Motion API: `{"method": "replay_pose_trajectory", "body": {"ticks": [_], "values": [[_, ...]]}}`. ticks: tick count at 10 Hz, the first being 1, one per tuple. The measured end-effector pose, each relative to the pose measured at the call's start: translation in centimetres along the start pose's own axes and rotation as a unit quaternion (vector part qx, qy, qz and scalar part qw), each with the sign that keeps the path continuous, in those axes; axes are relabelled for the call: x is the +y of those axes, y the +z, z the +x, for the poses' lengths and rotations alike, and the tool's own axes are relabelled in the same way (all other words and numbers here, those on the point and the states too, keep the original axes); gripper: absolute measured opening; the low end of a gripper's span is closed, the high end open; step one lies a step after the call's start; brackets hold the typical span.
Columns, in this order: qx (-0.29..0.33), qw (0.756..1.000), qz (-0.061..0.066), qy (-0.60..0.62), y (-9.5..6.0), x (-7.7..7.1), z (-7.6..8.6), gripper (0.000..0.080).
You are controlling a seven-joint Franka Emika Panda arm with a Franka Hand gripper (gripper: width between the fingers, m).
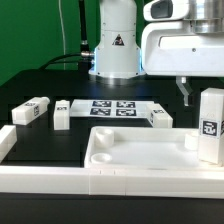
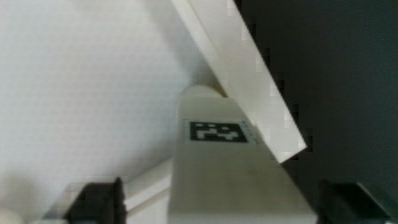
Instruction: Assemble desk
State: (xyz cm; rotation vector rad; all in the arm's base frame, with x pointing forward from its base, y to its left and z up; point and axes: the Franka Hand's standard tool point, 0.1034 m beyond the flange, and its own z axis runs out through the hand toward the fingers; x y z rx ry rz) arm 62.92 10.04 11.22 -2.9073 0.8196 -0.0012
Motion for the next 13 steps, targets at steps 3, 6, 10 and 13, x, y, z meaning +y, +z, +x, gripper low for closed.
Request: {"method": "replay_pose_trajectory", "body": {"ticks": [3,6,10,13], "values": [[0.001,0.993,-0.002,-0.121,0.01,-0.08,-0.08,0.0642],[0.002,0.965,-0.006,-0.262,0.02,-0.15,-0.14,0.0649],[0.002,0.9,-0.017,-0.436,0.03,-0.01,-0.03,0.0649],[0.002,0.839,-0.028,-0.543,-0.11,-0.11,0.11,0.0649]]}}
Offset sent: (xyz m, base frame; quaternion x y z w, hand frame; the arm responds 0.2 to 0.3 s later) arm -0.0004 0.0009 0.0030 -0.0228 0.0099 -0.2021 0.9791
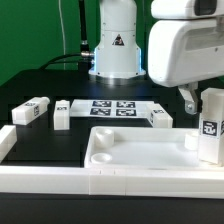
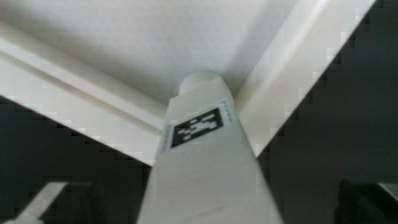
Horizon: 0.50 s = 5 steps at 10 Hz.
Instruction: Assemble desk
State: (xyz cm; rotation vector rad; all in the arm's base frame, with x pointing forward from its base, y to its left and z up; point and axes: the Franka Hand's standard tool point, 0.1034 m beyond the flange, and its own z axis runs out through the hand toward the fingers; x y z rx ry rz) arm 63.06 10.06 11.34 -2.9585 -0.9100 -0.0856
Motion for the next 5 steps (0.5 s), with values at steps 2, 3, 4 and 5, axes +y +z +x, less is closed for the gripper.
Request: {"method": "replay_pose_trajectory", "body": {"ticks": [2,3,4,5], "values": [[0.0,0.998,0.0,-0.065,0.03,0.02,-0.03,0.0649],[0.0,0.997,0.001,-0.079,0.06,-0.02,-0.03,0.0649],[0.0,0.997,0.001,-0.074,0.13,-0.04,-0.05,0.0622],[0.0,0.997,0.001,-0.073,0.15,-0.01,-0.07,0.0622]]}}
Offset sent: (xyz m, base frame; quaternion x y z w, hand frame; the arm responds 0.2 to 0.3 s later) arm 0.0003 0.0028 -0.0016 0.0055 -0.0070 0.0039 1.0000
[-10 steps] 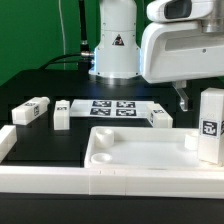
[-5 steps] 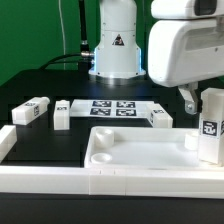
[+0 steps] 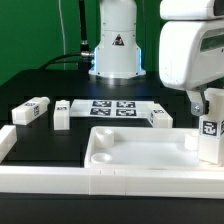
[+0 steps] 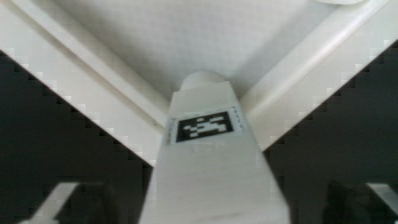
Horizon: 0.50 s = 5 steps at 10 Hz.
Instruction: Assemble desk
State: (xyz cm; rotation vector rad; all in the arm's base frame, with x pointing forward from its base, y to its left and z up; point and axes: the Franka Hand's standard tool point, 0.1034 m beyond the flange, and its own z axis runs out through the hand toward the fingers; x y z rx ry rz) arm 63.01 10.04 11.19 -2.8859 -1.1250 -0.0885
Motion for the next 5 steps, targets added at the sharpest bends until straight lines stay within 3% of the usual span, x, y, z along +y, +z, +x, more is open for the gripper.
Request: {"method": "replay_pose_trajectory", "body": {"ticks": [2,5], "values": [[0.0,1.0,0.0,0.006,0.04,0.0,-0.02,0.0285],[0.0,0.999,0.0,0.044,0.04,-0.01,-0.01,0.0288]]}}
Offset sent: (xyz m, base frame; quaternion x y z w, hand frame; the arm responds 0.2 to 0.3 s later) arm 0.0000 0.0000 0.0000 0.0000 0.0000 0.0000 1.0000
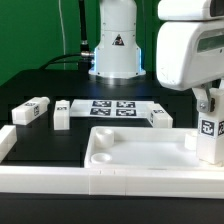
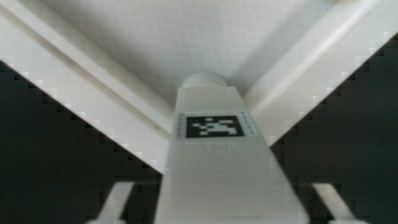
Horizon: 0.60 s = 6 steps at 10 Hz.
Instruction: Assemble desk
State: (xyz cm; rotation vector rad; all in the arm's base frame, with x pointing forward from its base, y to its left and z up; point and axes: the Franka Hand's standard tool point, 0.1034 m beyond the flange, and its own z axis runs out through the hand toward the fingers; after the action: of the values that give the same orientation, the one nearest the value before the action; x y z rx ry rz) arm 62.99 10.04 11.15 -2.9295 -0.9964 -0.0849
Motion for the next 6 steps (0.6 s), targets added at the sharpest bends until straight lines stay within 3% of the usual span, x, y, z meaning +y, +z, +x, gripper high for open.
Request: {"method": "replay_pose_trajectory", "body": {"ticks": [3,6], "values": [[0.001,0.992,0.0,0.123,-0.01,-0.03,0.05,0.0288],[0.003,0.96,0.009,0.28,0.07,0.05,-0.08,0.0288]]}}
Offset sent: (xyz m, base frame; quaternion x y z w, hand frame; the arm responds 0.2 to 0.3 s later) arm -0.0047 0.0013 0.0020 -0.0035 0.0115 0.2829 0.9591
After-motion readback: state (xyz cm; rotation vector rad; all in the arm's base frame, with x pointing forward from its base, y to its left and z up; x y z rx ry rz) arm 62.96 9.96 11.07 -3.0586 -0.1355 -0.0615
